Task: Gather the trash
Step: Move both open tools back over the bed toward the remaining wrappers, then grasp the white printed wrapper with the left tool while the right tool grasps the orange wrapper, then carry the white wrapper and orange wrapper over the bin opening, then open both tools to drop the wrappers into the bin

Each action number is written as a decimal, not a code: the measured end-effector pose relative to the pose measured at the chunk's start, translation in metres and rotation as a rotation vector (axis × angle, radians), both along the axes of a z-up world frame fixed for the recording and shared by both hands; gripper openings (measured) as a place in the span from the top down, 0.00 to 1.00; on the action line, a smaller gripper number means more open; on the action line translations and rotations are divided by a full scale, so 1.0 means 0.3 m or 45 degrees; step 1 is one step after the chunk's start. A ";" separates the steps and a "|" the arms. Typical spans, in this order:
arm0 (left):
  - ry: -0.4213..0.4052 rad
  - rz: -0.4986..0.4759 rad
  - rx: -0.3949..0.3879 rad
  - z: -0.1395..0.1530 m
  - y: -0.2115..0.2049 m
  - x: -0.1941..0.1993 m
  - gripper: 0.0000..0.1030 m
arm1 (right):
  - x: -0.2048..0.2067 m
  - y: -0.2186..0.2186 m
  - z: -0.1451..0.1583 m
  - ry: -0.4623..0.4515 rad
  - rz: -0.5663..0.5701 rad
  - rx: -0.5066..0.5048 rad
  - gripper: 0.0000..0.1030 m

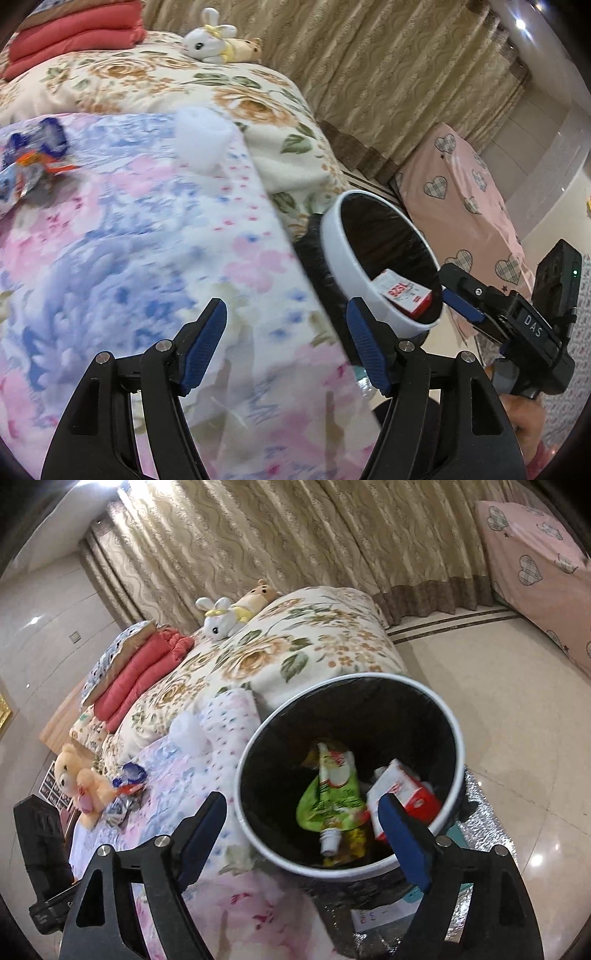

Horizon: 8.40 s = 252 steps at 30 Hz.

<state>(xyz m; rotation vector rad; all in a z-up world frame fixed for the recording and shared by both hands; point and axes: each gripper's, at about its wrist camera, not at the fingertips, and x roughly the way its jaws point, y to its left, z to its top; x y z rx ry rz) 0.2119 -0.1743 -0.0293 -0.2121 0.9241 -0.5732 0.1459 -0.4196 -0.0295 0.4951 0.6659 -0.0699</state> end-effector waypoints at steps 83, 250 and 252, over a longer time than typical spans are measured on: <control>-0.068 0.456 0.207 -0.091 0.773 0.318 0.31 | 0.571 0.879 -0.121 0.034 0.687 -0.107 0.19; -0.200 -0.335 0.277 0.065 -0.429 0.011 0.75 | 0.024 -0.145 -0.055 0.045 0.036 -0.026 0.96; -0.192 -0.336 0.278 0.062 -0.434 0.021 0.75 | 0.028 -0.150 -0.058 0.050 0.035 -0.020 0.94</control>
